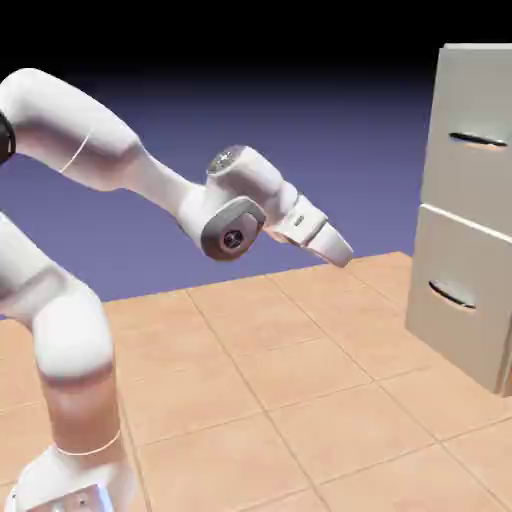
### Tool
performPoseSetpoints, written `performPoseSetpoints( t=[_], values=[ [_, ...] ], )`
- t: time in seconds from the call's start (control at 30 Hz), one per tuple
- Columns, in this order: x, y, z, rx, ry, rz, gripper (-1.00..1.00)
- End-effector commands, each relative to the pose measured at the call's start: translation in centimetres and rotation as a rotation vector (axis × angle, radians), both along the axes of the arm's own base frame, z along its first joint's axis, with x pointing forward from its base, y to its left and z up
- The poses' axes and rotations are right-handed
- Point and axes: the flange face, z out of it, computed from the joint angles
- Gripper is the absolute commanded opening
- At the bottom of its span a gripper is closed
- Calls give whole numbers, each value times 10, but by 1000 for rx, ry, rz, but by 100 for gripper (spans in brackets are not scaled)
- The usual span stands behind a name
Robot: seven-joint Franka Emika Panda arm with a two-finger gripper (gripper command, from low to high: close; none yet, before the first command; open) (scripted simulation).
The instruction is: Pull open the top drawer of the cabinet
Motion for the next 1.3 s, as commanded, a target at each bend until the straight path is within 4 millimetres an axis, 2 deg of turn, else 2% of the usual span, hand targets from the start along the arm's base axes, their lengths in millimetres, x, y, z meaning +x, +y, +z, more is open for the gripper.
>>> performPoseSetpoints(
  t=[0.0,0.3,0.6,0.97,1.27],
  values=[
    [6,4,6,-59,-10,51,0],
    [60,36,50,-612,-87,483,0],
    [107,63,79,-1204,-132,864,0],
    [160,85,96,-1978,-95,1252,0],
    [202,93,99,-2640,67,1491,0]
  ],
)
